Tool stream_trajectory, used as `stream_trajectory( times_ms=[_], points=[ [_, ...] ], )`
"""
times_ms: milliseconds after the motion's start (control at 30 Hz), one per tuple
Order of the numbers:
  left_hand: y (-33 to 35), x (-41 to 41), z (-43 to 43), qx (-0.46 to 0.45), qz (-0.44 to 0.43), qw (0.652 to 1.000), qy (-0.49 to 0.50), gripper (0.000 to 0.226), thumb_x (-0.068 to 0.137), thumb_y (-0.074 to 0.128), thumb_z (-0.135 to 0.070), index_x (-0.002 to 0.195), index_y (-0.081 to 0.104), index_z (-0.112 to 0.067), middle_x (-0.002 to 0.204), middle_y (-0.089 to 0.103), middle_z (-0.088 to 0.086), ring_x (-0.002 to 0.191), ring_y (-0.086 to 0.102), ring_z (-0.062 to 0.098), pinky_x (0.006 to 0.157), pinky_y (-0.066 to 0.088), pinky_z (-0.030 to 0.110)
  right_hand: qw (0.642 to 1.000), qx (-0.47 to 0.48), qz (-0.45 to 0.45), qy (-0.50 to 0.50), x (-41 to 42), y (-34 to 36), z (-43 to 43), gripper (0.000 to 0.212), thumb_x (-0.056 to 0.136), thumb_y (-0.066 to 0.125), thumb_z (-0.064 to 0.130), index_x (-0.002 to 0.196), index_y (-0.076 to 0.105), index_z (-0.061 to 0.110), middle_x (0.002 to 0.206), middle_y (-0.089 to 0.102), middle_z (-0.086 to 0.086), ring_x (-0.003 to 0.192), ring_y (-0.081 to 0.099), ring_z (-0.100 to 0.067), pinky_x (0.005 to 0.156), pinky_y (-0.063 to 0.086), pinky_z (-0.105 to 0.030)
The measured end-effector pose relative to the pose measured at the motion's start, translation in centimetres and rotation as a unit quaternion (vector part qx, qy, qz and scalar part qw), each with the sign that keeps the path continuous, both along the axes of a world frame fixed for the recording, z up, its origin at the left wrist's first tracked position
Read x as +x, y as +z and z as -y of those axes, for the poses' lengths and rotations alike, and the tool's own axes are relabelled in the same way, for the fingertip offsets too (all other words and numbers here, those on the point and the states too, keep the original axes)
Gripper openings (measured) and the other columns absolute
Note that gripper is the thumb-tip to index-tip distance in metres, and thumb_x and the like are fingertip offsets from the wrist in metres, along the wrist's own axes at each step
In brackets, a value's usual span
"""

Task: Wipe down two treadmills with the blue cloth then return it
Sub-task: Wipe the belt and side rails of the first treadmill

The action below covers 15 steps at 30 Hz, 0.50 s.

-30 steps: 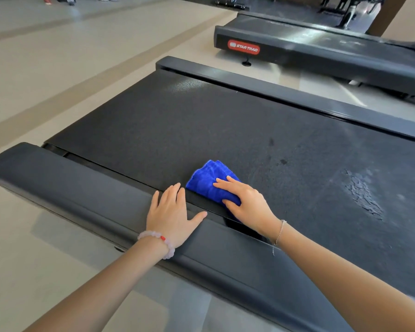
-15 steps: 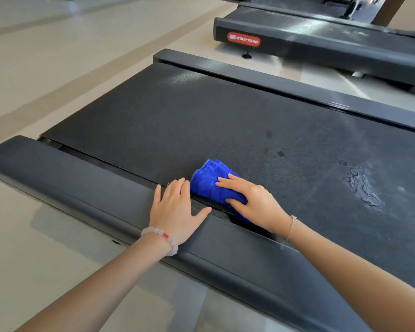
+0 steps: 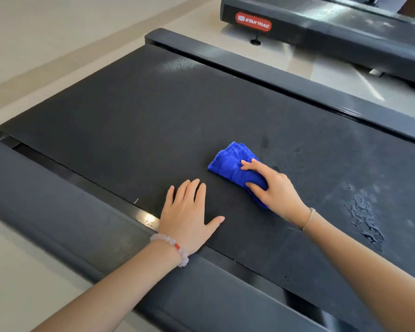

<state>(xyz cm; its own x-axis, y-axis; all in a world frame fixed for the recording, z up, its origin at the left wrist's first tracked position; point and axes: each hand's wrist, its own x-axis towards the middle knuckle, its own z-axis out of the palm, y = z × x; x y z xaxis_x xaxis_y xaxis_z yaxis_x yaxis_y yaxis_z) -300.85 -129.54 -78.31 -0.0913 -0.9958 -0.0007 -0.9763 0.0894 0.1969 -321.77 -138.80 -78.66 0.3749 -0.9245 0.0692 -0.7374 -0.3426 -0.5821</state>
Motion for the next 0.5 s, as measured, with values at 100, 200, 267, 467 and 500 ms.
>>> stream_trajectory(
  times_ms=[100,200,267,467,500],
  points=[
    [0.1,-1.4,1.7,0.014,0.019,1.0,-0.001,0.082,0.087,0.034,-0.066,0.149,0.017,-0.015,0.157,0.012,0.002,0.144,0.008,0.019,0.116,0.006,0.041,1.0,-0.005,0.002,-0.004,-1.1,0.1,2.8,0.036,0.088,0.058,0.015,0.117,0.054,0.035,0.131,0.046,0.032,0.131,0.033,0.007,0.098,0.035,-0.02],
    [0.4,-2.6,3.8,0.034,0.022,0.999,0.008,0.08,0.089,0.029,-0.067,0.15,0.007,-0.02,0.158,0.002,0.0,0.144,-0.001,0.018,0.117,0.002,0.041,1.0,0.002,0.009,-0.016,-2.1,0.1,6.0,0.035,0.088,0.057,0.016,0.117,0.054,0.036,0.129,0.045,0.035,0.129,0.037,0.005,0.094,0.036,-0.019],
    [0.6,-3.3,5.4,0.041,0.032,0.999,0.008,0.08,0.089,0.028,-0.067,0.15,0.005,-0.022,0.158,-0.003,-0.002,0.144,-0.003,0.018,0.117,0.002,0.042,1.0,0.006,0.014,-0.021,-2.6,0.1,8.1,0.034,0.089,0.056,0.018,0.116,0.053,0.037,0.126,0.044,0.038,0.128,0.039,0.002,0.093,0.038,-0.022],
    [0.4,-5.9,9.9,0.079,0.02,0.997,0.01,0.078,0.089,0.028,-0.068,0.15,0.002,-0.026,0.158,-0.006,-0.004,0.144,-0.006,0.018,0.117,0.002,0.044,0.999,-0.012,0.021,-0.033,-3.9,0.1,13.4,0.032,0.088,0.055,0.018,0.116,0.054,0.033,0.128,0.049,0.032,0.122,0.05,-0.006,0.087,0.042,-0.025],
    [0.4,-6.2,10.5,0.08,0.016,0.997,0.013,0.078,0.089,0.027,-0.068,0.15,0.002,-0.027,0.158,-0.007,-0.004,0.144,-0.007,0.018,0.117,0.002,0.044,0.999,-0.014,0.019,-0.035,-4.2,0.1,14.4,0.031,0.089,0.055,0.019,0.117,0.054,0.033,0.13,0.05,0.03,0.122,0.051,-0.008,0.086,0.041,-0.026]
  ],
)
